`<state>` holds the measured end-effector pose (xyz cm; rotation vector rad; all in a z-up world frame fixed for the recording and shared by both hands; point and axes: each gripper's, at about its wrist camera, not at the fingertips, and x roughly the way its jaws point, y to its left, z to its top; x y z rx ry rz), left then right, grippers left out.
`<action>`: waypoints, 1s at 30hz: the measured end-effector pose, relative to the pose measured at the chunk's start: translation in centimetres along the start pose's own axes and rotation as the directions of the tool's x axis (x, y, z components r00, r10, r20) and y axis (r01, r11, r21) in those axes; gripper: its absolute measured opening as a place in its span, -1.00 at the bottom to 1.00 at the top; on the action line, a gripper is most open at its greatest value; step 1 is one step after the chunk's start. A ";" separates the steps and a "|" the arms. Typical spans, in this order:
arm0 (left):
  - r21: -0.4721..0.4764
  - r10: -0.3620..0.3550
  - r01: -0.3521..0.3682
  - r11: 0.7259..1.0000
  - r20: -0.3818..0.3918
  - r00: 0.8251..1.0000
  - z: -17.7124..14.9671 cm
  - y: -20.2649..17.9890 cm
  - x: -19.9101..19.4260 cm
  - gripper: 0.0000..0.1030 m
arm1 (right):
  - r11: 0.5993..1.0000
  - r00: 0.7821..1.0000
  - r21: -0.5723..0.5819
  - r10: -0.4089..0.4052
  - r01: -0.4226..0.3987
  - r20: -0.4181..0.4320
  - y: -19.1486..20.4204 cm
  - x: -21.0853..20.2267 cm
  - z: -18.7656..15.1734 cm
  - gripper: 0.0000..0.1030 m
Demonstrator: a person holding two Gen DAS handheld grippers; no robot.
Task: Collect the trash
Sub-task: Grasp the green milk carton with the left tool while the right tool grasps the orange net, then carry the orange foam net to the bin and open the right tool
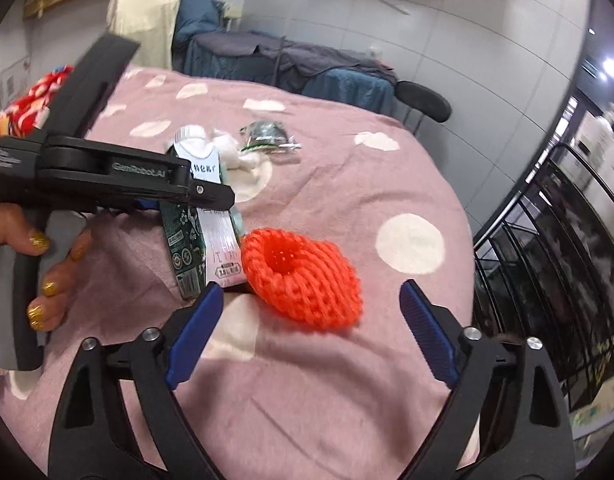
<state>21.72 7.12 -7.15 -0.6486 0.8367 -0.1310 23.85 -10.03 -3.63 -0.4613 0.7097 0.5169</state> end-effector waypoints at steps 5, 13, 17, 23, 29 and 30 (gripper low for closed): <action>-0.001 -0.018 0.018 1.000 0.011 1.000 -0.3 0.1 -0.6 0.05 | 0.999 0.996 -0.030 0.013 -0.016 -0.092 0.3 3.3 0.8 -0.15; 0.005 -0.023 0.023 1.000 0.056 0.998 -0.8 0.1 -2.6 0.01 | 0.998 0.997 0.036 0.045 -0.043 -0.065 -0.3 2.7 0.4 -0.45; 0.028 -0.023 0.021 0.999 0.093 0.995 -1.2 -0.3 -4.3 -0.02 | 0.997 0.998 0.061 0.054 -0.051 -0.043 -0.2 2.0 0.4 -0.45; 0.077 -0.016 0.005 0.997 0.151 0.988 -1.8 -1.0 -6.5 -0.05 | 0.993 0.998 0.101 0.066 -0.064 -0.011 0.3 0.7 0.2 -0.45; 0.085 -0.021 0.005 0.996 0.187 0.982 -2.1 -1.5 -8.1 -0.05 | 0.988 0.997 0.137 0.072 -0.073 0.008 0.4 -0.4 -0.2 -0.45; 0.087 -0.023 0.007 0.996 0.191 0.981 -2.2 -1.5 -8.3 -0.05 | 0.987 0.997 0.142 0.073 -0.074 0.013 0.5 -0.6 -0.2 -0.45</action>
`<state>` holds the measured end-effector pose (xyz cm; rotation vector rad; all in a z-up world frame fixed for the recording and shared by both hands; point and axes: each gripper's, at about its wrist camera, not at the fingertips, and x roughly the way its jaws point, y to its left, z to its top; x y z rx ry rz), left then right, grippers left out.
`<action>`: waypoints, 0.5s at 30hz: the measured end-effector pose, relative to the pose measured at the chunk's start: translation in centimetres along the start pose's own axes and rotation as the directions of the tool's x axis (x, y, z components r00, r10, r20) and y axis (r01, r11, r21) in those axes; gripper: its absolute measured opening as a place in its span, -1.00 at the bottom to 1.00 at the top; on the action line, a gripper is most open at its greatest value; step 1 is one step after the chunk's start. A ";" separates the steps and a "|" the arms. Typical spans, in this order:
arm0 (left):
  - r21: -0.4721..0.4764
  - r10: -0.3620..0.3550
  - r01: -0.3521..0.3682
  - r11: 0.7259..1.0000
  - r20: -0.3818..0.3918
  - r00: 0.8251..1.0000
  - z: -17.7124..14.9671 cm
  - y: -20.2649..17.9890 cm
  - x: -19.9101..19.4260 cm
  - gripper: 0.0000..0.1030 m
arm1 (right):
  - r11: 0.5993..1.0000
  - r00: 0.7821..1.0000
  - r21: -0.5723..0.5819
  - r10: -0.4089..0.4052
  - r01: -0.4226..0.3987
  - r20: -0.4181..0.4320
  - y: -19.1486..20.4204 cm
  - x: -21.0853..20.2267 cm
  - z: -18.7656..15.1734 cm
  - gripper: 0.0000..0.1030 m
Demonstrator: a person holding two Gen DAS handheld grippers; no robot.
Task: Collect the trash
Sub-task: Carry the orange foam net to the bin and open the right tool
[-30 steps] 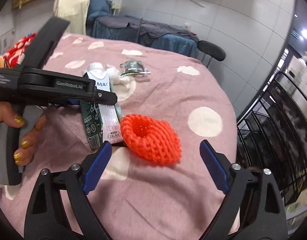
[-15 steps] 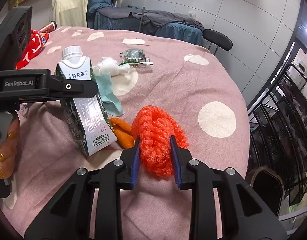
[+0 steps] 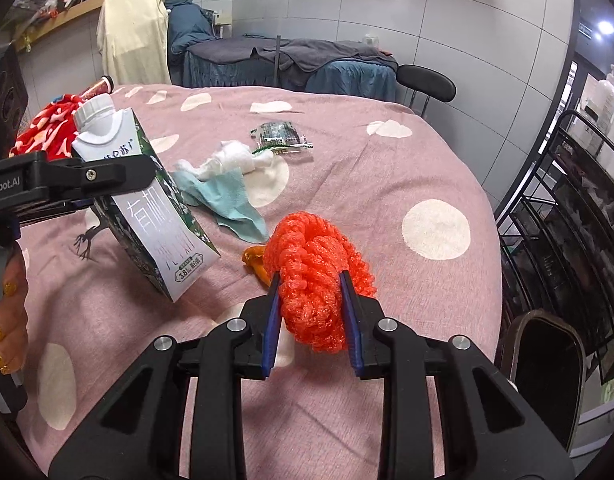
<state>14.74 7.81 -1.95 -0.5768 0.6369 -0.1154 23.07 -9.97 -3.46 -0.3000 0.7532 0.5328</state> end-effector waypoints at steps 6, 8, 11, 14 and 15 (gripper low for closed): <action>0.022 -0.031 0.031 0.999 0.028 0.999 0.3 -1.3 -1.2 -0.05 | 0.999 0.999 0.032 -0.004 0.003 0.039 -0.5 -1.3 0.1 -0.45; 0.036 -0.045 0.044 0.998 0.038 0.998 0.4 -2.0 -1.4 -0.05 | 0.999 0.998 0.047 -0.012 0.010 0.059 -1.0 -1.9 0.1 -0.45; 0.064 -0.066 0.063 0.996 0.051 0.996 0.3 -3.2 -1.7 -0.05 | 0.996 0.995 0.082 -0.039 0.031 0.090 -2.2 -2.9 0.4 -0.45; 0.086 -0.088 0.084 0.993 0.048 0.995 0.2 -4.3 -1.5 -0.05 | 0.989 0.991 0.137 -0.063 0.047 0.115 -4.2 -3.7 0.6 -0.45; 0.092 -0.094 0.090 0.992 0.046 0.995 0.2 -4.7 -1.4 -0.05 | 0.986 0.990 0.159 -0.076 0.057 0.117 -5.1 -4.0 0.6 -0.45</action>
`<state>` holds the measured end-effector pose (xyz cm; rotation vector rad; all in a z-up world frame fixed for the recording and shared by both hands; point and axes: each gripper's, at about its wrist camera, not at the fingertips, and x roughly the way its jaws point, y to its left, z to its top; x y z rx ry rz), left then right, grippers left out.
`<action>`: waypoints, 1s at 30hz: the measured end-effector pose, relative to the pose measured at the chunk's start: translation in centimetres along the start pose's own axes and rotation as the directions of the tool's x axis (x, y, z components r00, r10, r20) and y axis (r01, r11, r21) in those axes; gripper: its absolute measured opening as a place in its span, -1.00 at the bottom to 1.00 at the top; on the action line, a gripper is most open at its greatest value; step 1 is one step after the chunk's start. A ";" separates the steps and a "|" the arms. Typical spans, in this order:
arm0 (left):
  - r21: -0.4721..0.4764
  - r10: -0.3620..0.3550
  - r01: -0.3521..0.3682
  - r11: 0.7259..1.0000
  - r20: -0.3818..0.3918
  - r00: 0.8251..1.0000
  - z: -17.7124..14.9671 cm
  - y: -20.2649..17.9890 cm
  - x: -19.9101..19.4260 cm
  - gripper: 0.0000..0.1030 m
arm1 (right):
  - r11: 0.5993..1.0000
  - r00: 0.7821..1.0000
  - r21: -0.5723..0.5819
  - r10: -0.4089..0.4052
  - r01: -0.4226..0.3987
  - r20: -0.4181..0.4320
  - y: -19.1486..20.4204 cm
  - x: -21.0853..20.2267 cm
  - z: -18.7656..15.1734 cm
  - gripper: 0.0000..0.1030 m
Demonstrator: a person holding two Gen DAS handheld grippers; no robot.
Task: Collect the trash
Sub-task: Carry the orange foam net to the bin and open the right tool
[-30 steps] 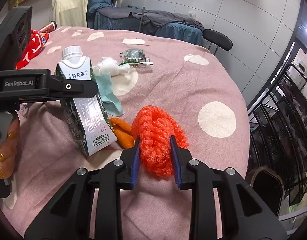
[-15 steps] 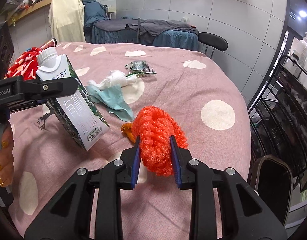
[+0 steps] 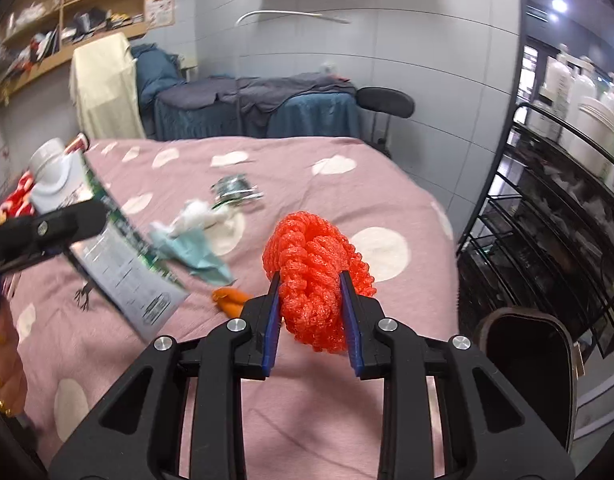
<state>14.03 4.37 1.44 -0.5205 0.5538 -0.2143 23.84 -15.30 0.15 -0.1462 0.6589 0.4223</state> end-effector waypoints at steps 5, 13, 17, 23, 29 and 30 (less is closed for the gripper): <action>0.028 -0.028 0.029 0.999 -0.014 1.000 -0.2 -1.4 0.6 -0.05 | 0.990 0.995 0.101 -0.100 0.098 0.016 -4.9 -0.8 -0.1 -0.45; 0.054 -0.069 0.070 0.996 -0.019 0.997 0.0 -3.2 1.6 -0.05 | 0.901 0.953 0.310 -0.291 0.304 -0.090 -15.1 -0.4 -3.2 -0.45; 0.080 -0.081 0.083 0.993 -0.027 0.996 -0.1 -4.2 2.3 -0.05 | 0.858 0.929 0.356 -0.334 0.370 -0.160 -18.0 1.0 -5.6 -0.45; 0.104 -0.097 0.102 0.989 -0.047 0.994 -0.1 -5.3 3.3 -0.05 | 0.812 0.897 0.387 -0.355 0.436 -0.264 -20.6 2.9 -8.9 -0.45; 0.127 -0.109 0.115 0.985 -0.054 0.993 -0.2 -6.5 3.8 -0.05 | 0.784 0.878 0.408 -0.358 0.468 -0.318 -22.2 4.2 -10.8 -0.24; 0.129 -0.110 0.117 0.985 -0.057 0.992 -0.3 -6.6 3.9 -0.05 | 0.781 0.878 0.413 -0.357 0.468 -0.320 -22.4 4.3 -11.0 -0.06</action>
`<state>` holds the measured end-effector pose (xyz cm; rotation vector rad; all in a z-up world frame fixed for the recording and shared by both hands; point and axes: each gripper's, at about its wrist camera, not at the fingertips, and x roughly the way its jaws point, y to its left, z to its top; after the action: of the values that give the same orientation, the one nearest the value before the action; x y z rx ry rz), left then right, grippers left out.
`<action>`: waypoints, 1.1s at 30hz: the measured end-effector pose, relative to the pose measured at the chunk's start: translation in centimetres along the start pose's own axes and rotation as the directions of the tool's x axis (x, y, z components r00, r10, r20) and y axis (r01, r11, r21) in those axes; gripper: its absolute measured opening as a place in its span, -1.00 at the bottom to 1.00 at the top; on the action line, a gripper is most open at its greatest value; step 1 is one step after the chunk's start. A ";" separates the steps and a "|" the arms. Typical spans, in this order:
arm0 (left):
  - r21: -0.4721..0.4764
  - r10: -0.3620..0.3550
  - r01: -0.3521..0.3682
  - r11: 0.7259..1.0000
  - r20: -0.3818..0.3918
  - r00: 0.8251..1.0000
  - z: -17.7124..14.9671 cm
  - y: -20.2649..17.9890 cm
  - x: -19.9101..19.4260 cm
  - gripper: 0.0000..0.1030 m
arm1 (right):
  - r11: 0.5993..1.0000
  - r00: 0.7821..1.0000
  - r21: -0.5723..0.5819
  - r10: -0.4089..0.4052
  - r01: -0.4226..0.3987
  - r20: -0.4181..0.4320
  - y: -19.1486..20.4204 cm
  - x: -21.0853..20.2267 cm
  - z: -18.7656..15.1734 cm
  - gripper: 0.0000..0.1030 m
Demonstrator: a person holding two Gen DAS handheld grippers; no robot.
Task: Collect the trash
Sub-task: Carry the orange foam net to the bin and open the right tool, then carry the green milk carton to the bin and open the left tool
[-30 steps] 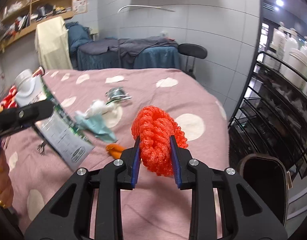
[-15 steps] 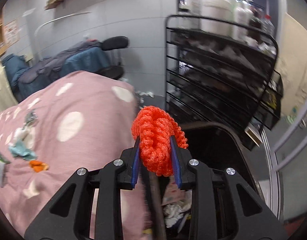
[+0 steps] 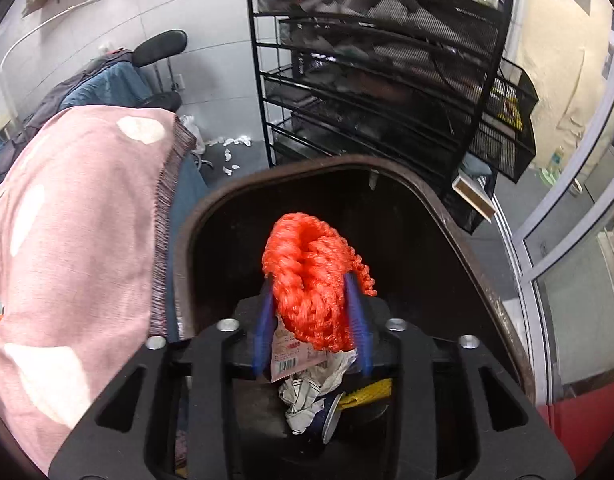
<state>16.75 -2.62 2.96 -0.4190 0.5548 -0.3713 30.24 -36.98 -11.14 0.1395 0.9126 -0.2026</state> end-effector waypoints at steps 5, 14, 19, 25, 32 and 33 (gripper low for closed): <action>0.009 -0.005 0.005 1.000 -0.016 1.000 -0.2 -0.4 0.4 -0.05 | 1.000 1.000 0.012 -0.001 0.001 0.007 -0.1 0.9 -0.1 0.21; 0.020 -0.012 0.013 1.000 -0.019 1.000 -0.1 -0.9 0.7 -0.05 | 0.995 0.984 0.023 0.096 -0.101 0.149 1.1 -3.3 -0.2 0.35; 0.041 -0.027 0.028 0.999 -0.033 0.999 -0.1 -1.8 1.4 -0.05 | 0.984 0.952 -0.013 0.175 -0.178 0.252 2.6 -7.4 -0.3 0.41; 0.068 -0.055 0.058 0.996 -0.047 0.997 -0.5 -3.6 3.1 -0.05 | 0.975 0.920 -0.047 0.219 -0.215 0.325 3.3 -11.3 0.7 0.51; 0.117 -0.055 0.064 0.991 -0.077 0.995 -0.8 -6.1 6.6 -0.05 | 0.978 0.907 -0.035 0.203 -0.205 0.368 2.3 -14.0 0.5 0.51; 0.121 -0.058 0.068 0.990 -0.084 0.995 -0.9 -6.5 7.0 -0.05 | 0.979 0.906 -0.032 0.200 -0.202 0.374 2.1 -14.4 0.4 0.51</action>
<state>20.32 -11.53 2.36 -0.3032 0.5944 -0.4822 22.51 -33.41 0.62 0.1931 0.5096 -0.0365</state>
